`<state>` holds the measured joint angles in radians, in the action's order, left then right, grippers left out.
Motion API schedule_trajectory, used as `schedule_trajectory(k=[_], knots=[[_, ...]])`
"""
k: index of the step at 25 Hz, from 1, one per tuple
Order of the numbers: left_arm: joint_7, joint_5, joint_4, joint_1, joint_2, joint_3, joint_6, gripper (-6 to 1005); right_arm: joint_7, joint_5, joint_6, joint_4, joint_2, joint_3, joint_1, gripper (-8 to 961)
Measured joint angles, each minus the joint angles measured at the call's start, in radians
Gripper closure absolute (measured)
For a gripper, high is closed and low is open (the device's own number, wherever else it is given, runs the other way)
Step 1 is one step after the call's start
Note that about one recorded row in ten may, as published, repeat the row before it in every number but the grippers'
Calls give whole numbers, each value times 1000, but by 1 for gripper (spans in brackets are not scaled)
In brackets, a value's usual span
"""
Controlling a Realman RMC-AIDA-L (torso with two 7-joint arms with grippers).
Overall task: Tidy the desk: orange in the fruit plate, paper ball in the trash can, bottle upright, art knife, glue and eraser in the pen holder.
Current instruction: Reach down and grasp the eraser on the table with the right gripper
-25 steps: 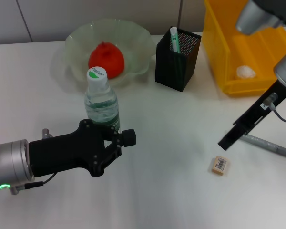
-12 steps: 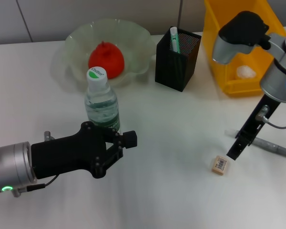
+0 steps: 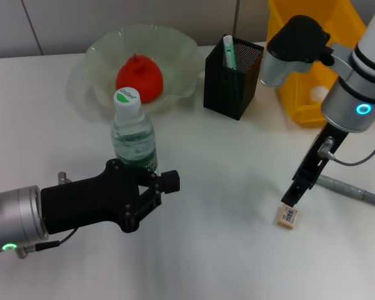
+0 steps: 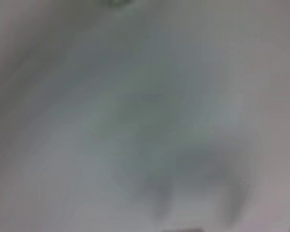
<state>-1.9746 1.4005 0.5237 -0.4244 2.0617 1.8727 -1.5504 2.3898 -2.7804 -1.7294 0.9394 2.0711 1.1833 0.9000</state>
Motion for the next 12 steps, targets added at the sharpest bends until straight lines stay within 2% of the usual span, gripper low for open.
schedule_trajectory(k=[12], knots=[[-3,0,-1,-2,-2,2,10,984,-22,37,-4,-72,6,2,42,375]])
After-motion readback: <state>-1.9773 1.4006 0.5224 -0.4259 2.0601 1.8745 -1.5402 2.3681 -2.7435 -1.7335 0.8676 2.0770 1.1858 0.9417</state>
